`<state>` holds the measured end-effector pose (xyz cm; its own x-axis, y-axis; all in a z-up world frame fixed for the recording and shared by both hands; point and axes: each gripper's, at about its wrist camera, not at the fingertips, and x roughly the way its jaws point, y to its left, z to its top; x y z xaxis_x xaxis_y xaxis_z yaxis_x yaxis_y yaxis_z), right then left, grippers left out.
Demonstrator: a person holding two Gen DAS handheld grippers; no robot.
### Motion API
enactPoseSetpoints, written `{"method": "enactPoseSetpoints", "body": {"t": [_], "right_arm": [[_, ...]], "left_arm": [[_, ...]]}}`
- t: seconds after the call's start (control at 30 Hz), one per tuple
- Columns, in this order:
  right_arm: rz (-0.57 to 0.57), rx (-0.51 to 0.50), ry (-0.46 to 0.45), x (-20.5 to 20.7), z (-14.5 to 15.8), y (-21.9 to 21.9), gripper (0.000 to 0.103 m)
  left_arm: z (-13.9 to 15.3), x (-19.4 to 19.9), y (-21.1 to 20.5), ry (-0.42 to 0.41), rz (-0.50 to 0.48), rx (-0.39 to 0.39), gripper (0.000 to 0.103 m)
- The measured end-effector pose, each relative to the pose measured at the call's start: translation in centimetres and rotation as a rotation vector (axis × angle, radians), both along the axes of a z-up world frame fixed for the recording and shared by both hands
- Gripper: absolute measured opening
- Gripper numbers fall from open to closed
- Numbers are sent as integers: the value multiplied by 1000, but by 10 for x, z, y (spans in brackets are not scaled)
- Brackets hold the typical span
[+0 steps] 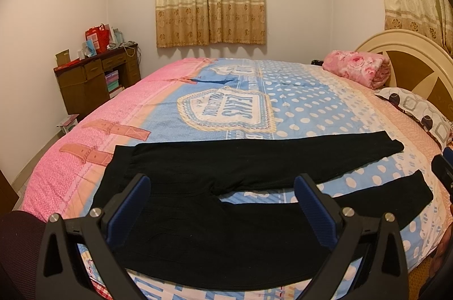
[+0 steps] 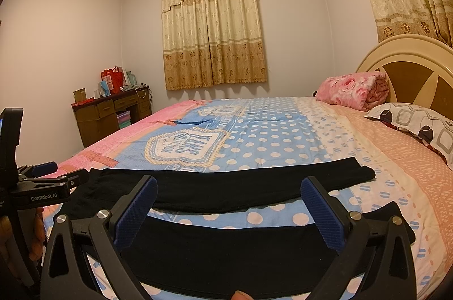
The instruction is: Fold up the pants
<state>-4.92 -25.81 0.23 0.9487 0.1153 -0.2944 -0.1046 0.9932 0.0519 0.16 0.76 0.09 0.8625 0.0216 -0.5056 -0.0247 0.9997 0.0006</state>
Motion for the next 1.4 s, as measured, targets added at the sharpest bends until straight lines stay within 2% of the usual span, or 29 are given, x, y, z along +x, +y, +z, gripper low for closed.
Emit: {"method": "enactPoseSetpoints", "body": {"t": [0.47,0.67,0.77,0.93,1.17,1.33,1.4], "right_arm": [[-5,16,40,15,-14,-12,102],[-5,25,70,28,-25,-19,102],[19,21,96,39,-33,-30,102],[-29,-38,141,72,-40,-80,102],[-162,-71,218,149,-32,-186,102],[-209,-59,317,215,-40,-243,101],[-215,-38,358,239,-49,-259,96]], "left_arm": [[-23,8,0,46,4,15,103],[-33,15,-2,72,2,40,103],[-37,24,1,74,17,80,103],[-44,50,33,102,88,116,103],[-58,108,95,157,197,168,103],[-73,155,146,228,266,134,103],[-80,173,161,266,273,118,103]]}}
